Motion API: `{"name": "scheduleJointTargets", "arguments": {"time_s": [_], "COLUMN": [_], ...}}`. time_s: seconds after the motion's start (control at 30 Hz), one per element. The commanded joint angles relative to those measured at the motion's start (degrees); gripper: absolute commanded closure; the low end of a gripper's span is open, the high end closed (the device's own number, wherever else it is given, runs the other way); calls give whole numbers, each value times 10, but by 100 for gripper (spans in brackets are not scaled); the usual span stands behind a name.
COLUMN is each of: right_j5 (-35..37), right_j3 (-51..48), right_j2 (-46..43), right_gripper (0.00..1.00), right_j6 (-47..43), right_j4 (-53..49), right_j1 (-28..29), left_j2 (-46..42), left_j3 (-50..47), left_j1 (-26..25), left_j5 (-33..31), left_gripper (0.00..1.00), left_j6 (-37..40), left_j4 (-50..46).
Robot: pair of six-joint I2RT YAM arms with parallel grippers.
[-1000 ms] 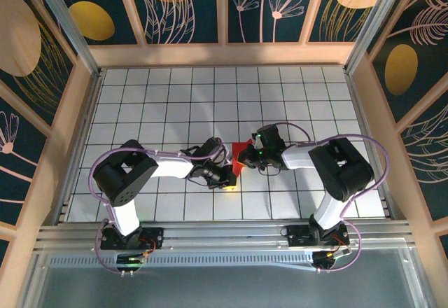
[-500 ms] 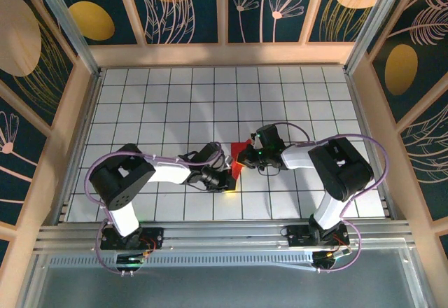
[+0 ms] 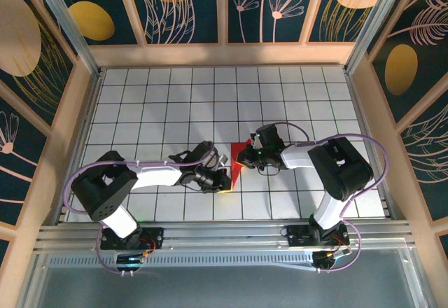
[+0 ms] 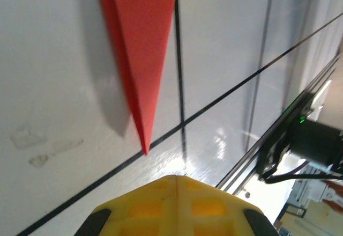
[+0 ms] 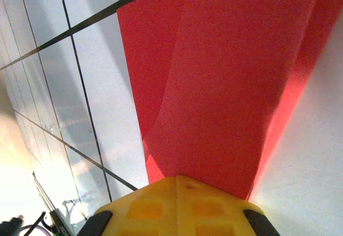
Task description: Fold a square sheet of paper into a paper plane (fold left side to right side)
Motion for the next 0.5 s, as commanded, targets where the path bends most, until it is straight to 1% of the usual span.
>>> {"name": "scheduleJointTargets", "arguments": {"time_s": [0.0,0.23,0.47], "right_j5": [43,44,44], "right_j3": [-17,-14,-14], "right_j2": [33,36,36], "right_gripper": [100,100,100], "right_j6": [-10,-10,-12], "right_j4": [-80,-82,-83], "right_j1": [10,10,10], "left_j2": [1,83,127], "left_j3": [37,100,133], "left_j1": [15,17,17], "left_j5": [13,10,-2], "left_gripper": [100,100,100], "left_j6": [-5,16,17], "left_j4": [-16,-7,12]}}
